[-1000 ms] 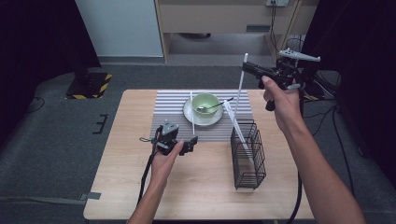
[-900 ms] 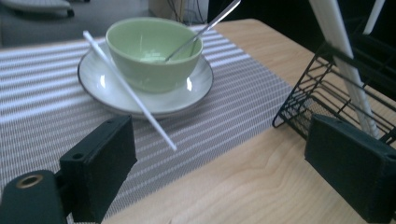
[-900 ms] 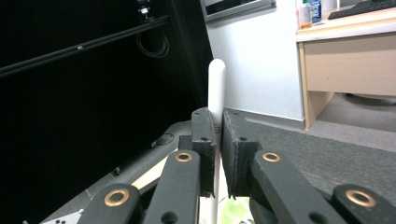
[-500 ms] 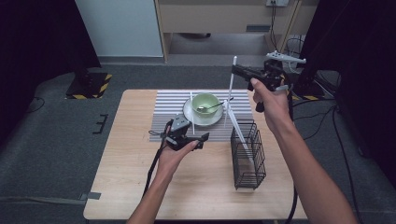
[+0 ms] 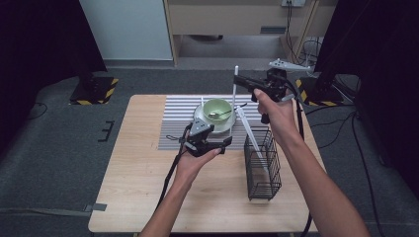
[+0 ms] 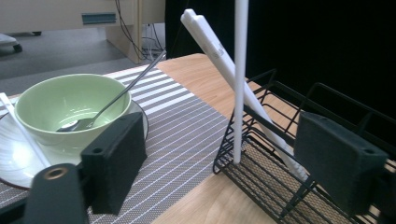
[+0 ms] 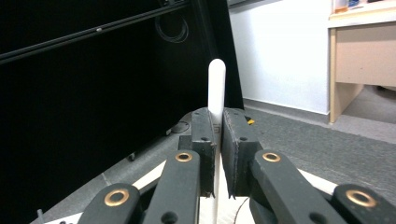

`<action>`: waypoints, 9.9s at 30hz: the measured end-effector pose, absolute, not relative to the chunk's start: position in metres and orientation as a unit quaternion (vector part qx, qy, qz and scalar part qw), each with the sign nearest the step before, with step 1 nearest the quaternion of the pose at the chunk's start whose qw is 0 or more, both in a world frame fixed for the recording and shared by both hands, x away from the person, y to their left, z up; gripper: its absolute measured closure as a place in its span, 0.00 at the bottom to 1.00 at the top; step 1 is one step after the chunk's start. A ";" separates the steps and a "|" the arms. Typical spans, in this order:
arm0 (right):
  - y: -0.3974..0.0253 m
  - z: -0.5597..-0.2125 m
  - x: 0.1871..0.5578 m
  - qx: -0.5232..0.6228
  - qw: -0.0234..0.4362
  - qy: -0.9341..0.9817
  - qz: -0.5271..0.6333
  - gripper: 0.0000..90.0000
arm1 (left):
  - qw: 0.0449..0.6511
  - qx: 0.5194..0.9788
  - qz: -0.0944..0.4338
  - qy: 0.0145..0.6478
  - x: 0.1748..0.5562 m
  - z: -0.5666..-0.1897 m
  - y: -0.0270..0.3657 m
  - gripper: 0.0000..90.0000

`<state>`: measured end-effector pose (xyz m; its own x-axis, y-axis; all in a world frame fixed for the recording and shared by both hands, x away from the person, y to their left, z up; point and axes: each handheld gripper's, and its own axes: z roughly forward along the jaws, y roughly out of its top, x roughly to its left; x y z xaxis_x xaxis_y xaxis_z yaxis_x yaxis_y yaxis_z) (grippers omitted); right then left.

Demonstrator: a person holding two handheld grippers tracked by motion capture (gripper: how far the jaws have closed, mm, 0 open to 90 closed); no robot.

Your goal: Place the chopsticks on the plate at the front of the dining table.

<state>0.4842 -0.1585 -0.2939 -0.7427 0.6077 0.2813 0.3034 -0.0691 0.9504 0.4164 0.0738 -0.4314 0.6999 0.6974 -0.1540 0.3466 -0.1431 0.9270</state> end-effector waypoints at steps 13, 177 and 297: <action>-0.143 -0.304 0.478 0.330 0.097 0.676 0.651 0.94 | 0.567 0.735 0.131 0.349 0.407 -0.432 0.075 0.45; -0.307 -0.555 0.472 0.596 0.215 0.678 0.373 0.16 | 0.503 0.712 0.190 0.452 0.444 -0.446 0.110 0.96; -0.289 -0.557 0.471 0.598 0.249 0.698 0.304 0.02 | 0.393 0.678 0.178 0.595 0.490 -0.505 0.137 0.95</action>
